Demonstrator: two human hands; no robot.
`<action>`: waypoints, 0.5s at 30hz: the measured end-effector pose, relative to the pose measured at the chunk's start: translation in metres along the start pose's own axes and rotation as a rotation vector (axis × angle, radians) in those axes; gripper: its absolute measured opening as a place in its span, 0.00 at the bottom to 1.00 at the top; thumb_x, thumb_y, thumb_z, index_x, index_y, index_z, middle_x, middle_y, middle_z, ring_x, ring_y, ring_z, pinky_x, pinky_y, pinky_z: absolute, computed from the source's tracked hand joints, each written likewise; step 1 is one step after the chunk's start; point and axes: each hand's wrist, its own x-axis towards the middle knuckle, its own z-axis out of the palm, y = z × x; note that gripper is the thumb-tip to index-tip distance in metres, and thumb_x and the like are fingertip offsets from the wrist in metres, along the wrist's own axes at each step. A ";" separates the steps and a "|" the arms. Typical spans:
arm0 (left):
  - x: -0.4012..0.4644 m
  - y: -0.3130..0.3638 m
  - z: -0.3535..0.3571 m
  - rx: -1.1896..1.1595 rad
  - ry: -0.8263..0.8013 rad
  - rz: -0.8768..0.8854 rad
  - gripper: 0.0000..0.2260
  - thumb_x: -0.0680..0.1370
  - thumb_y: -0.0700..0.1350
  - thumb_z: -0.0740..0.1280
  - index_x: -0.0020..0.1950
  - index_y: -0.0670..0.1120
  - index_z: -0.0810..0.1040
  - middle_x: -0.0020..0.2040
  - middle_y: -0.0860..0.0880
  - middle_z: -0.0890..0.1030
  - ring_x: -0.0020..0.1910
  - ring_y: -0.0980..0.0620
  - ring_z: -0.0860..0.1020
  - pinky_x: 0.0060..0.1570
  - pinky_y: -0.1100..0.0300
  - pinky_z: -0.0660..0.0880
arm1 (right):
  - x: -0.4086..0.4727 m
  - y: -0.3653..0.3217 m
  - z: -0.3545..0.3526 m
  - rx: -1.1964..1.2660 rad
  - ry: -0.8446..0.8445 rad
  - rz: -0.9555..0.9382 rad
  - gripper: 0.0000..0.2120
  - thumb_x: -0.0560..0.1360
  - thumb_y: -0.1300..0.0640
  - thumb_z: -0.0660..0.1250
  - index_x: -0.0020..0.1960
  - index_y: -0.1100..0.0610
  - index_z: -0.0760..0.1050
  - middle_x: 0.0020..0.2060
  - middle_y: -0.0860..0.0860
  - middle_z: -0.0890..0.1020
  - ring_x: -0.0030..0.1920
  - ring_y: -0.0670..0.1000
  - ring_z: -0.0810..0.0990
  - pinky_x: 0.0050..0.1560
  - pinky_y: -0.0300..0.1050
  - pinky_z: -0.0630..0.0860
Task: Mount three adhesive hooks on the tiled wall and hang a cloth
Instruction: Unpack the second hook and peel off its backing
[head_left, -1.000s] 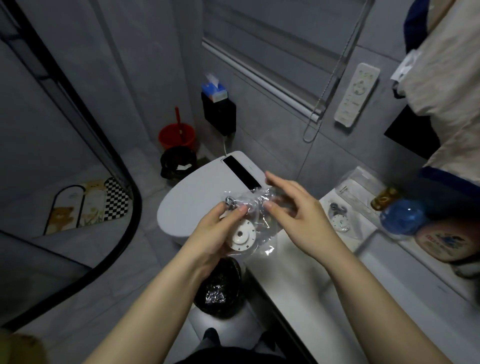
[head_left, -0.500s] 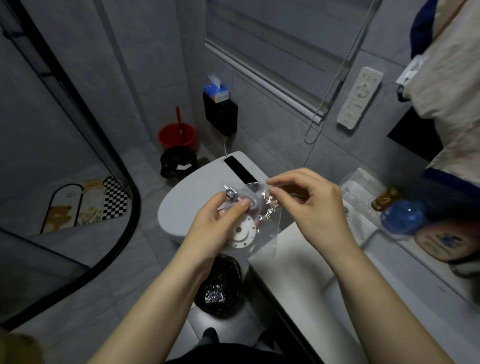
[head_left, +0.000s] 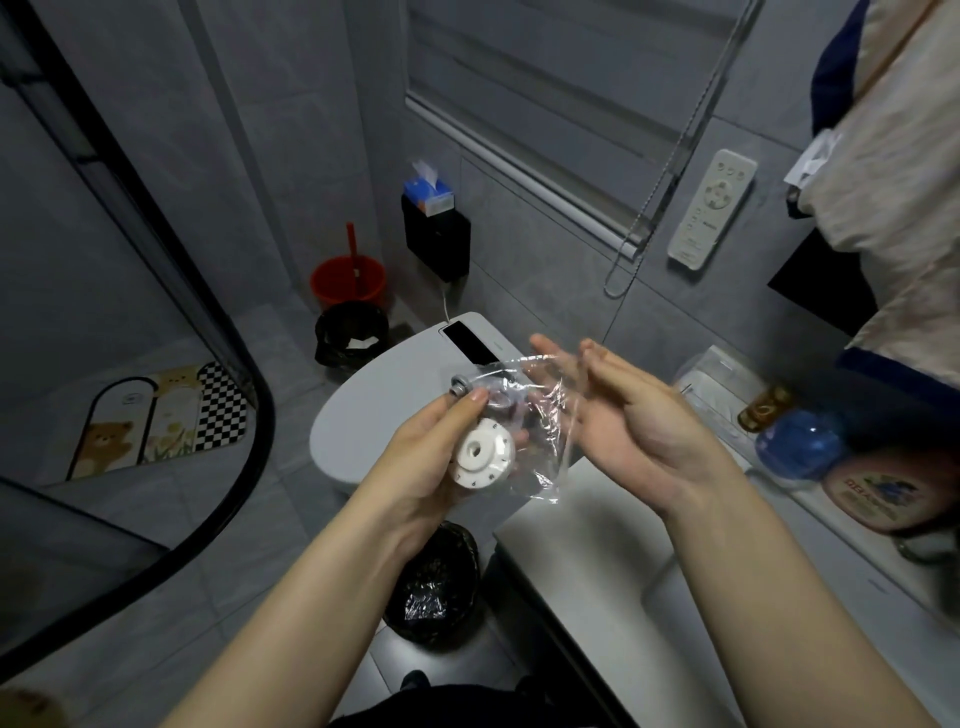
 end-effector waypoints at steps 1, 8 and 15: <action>0.001 -0.001 0.001 0.001 0.014 0.010 0.13 0.79 0.47 0.68 0.60 0.42 0.81 0.52 0.41 0.86 0.47 0.45 0.84 0.47 0.52 0.81 | 0.001 -0.001 0.000 0.026 0.029 0.035 0.04 0.79 0.56 0.62 0.50 0.56 0.73 0.64 0.60 0.79 0.60 0.60 0.81 0.65 0.59 0.73; 0.008 -0.007 0.006 -0.046 0.120 0.116 0.09 0.79 0.47 0.68 0.55 0.44 0.80 0.43 0.47 0.87 0.38 0.50 0.85 0.36 0.57 0.81 | -0.007 0.020 -0.004 -0.947 0.143 -0.205 0.43 0.68 0.56 0.79 0.74 0.40 0.59 0.66 0.45 0.74 0.54 0.48 0.84 0.56 0.50 0.80; 0.009 0.000 0.000 -0.122 0.079 0.122 0.10 0.80 0.47 0.66 0.57 0.43 0.79 0.43 0.46 0.87 0.38 0.49 0.85 0.35 0.56 0.82 | -0.010 0.005 -0.016 -1.114 0.423 -0.698 0.23 0.74 0.65 0.70 0.66 0.50 0.72 0.54 0.49 0.81 0.47 0.47 0.84 0.48 0.46 0.82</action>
